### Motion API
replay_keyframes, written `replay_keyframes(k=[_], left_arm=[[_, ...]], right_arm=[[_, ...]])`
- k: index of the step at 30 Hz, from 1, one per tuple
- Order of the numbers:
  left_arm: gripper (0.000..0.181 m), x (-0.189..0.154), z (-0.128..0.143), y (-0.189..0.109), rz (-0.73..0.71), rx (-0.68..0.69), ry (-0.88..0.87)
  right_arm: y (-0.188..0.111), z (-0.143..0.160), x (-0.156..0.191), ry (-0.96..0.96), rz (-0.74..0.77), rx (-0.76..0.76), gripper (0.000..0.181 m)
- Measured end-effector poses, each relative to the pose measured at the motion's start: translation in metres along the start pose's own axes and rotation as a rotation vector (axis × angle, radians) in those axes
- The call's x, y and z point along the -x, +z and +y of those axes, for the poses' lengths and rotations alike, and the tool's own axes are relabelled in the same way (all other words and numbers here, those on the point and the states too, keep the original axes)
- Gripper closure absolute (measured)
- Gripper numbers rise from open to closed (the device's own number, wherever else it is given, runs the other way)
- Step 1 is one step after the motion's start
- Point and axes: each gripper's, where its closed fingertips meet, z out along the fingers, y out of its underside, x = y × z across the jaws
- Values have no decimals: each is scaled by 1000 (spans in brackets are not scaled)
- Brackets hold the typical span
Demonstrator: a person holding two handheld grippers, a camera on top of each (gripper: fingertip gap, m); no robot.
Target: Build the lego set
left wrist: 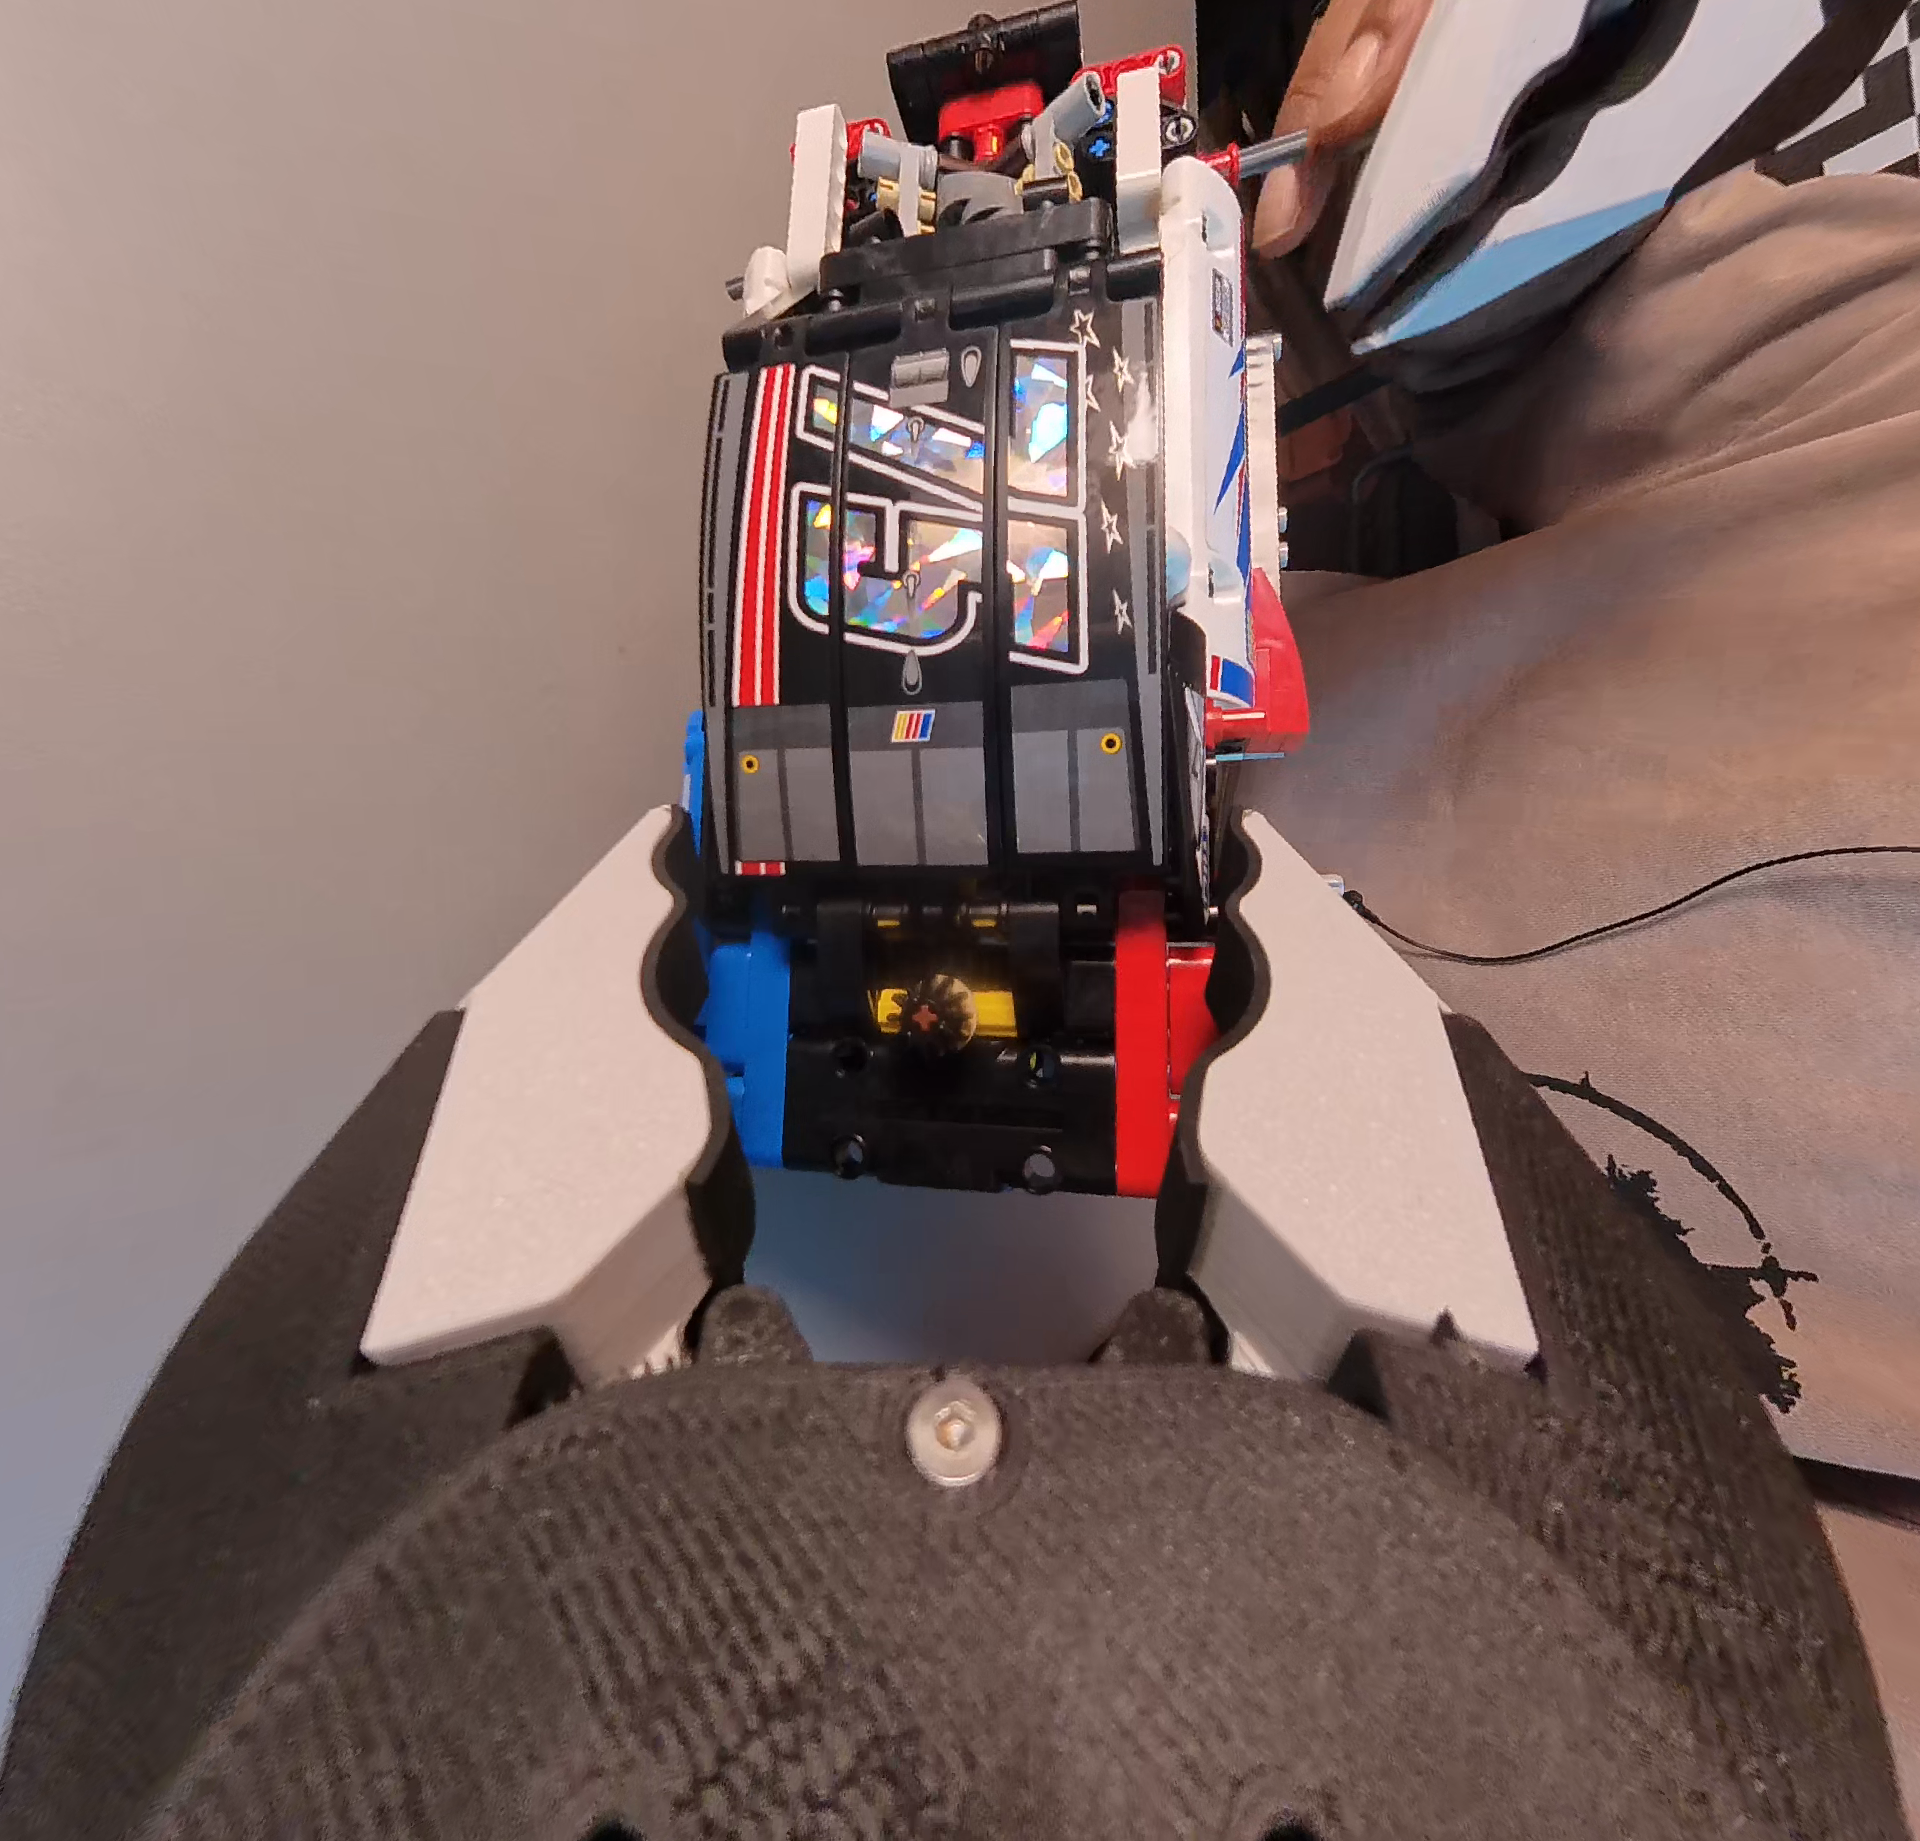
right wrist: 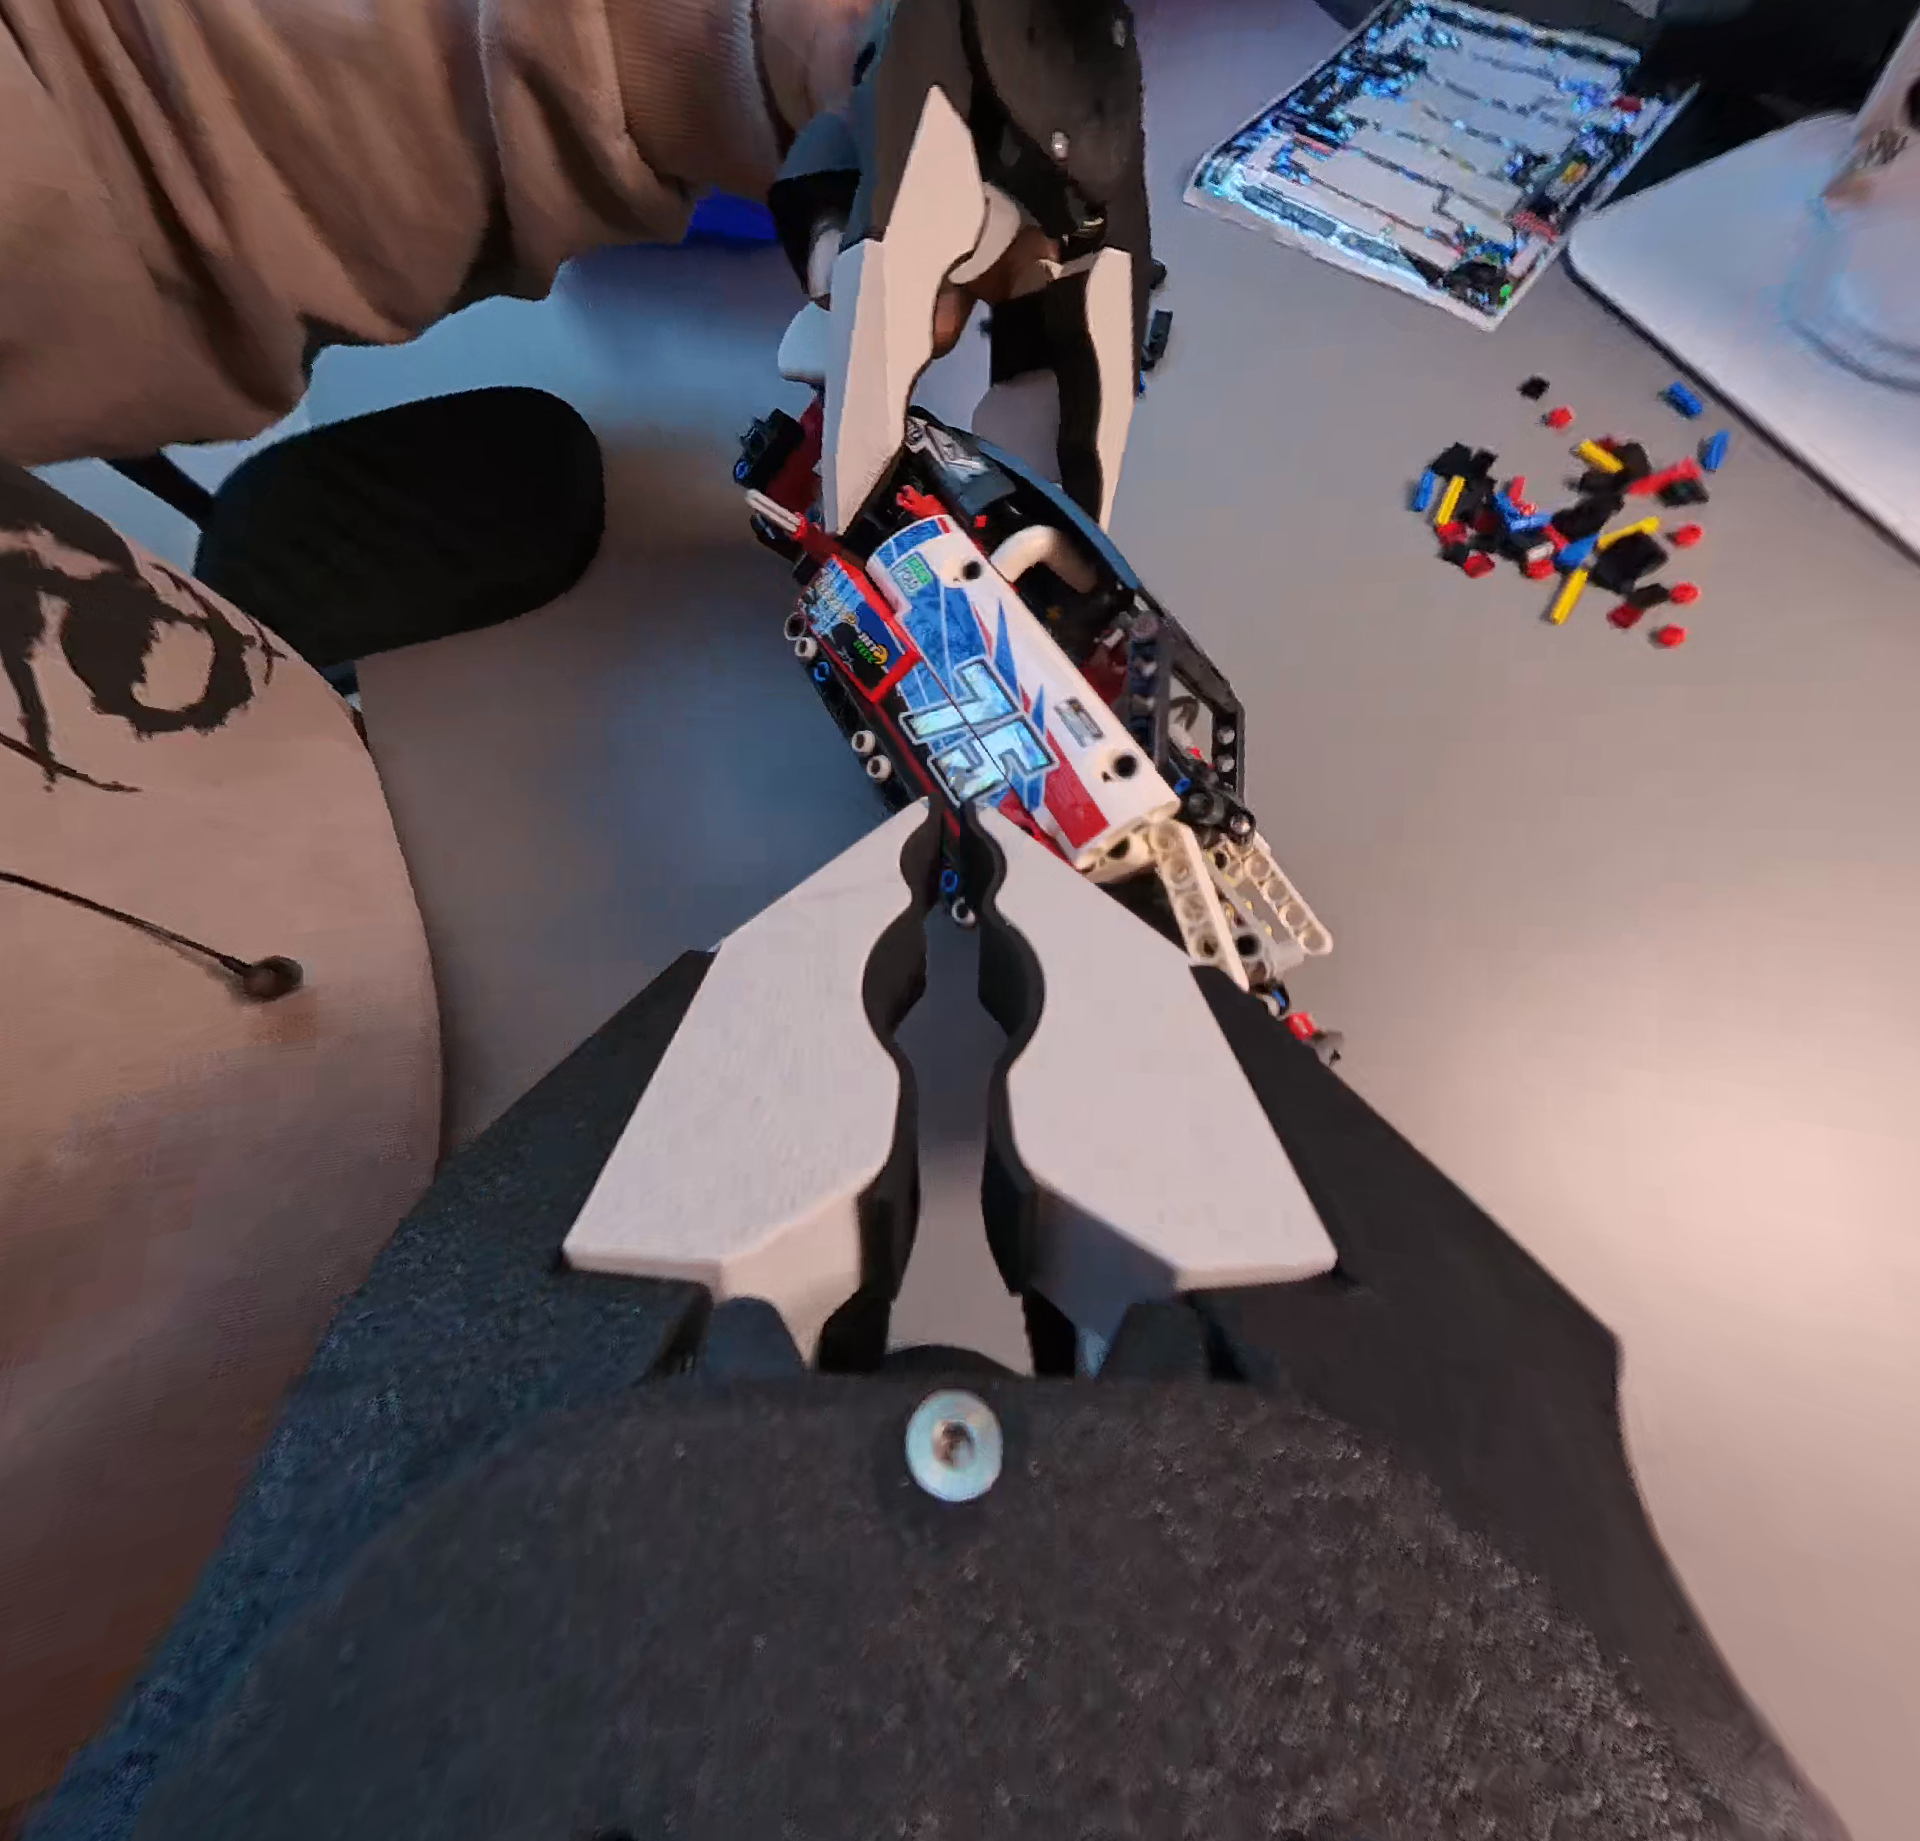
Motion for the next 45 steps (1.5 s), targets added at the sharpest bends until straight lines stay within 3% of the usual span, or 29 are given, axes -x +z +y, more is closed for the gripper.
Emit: replay_keyframes(k=[2,10,19,33,45], left_arm=[[83,0,0,0,-4,-3,-4],[83,1,-3,0,-21,-43,-62],[84,1,-4,1,-50,-89,-109],[84,3,-6,0,-50,-113,-116],[83,3,-6,0,-43,-102,-111]], right_arm=[[7,-3,5,-91,6,19,181],[34,0,1,-20,-3,215,181],[45,-10,-2,-25,10,254,181],[40,-4,-5,89,-28,221,181],[14,12,-29,157,15,242,181]])
